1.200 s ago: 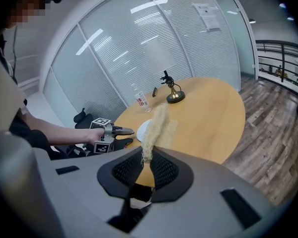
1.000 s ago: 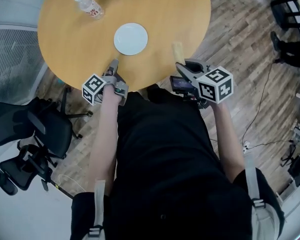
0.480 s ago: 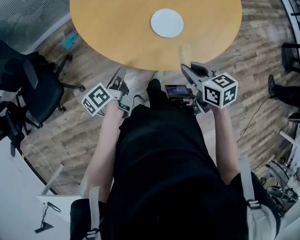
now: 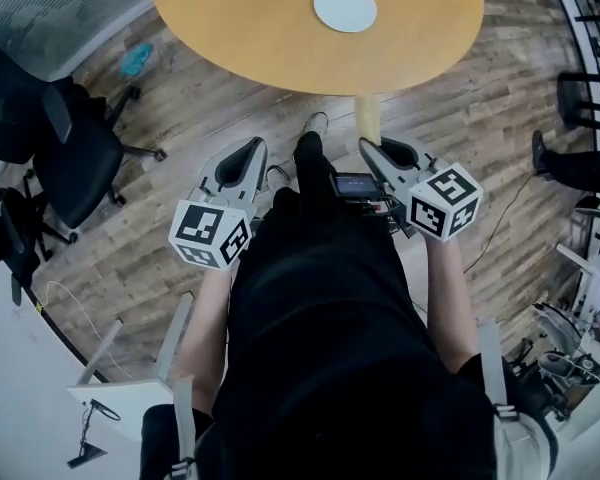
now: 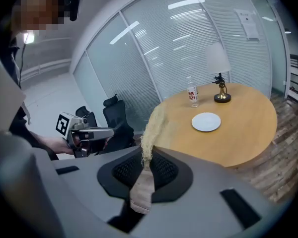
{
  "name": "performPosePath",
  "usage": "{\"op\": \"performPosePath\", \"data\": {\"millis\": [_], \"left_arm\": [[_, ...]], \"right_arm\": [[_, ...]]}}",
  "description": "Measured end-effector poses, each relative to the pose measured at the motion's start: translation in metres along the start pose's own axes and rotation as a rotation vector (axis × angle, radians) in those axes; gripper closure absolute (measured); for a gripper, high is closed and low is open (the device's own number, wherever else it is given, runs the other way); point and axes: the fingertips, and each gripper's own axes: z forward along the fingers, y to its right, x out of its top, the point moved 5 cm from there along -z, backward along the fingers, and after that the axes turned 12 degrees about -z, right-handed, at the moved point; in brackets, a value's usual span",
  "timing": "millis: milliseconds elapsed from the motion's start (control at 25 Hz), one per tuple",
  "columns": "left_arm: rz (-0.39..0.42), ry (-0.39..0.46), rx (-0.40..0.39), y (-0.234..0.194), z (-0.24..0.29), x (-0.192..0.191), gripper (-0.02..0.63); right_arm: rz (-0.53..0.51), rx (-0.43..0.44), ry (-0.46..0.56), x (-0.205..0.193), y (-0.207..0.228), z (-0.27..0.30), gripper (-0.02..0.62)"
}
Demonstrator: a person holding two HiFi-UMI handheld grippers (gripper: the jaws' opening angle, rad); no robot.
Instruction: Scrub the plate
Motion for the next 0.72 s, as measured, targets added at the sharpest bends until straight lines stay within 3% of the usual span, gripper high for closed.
{"op": "performPosePath", "data": {"millis": [120,320,720], "left_arm": [[0.094,-0.013,-0.060,0.019,-0.003,-0.003,0.586],[0.165,-0.079,-0.120,0.043,-0.003,-0.022,0.586],[0.180,-0.101,-0.144,0.064,0.014,-0.023,0.586]], "right_arm": [[0.017,-0.037,0.032,-0.008,-0.014,-0.013,0.551],[0.039,-0.084,0.062,-0.023,-0.026,-0.039,0.551],[0.021,-0.136,0.106,-0.015,-0.011,-0.060,0.551]]}}
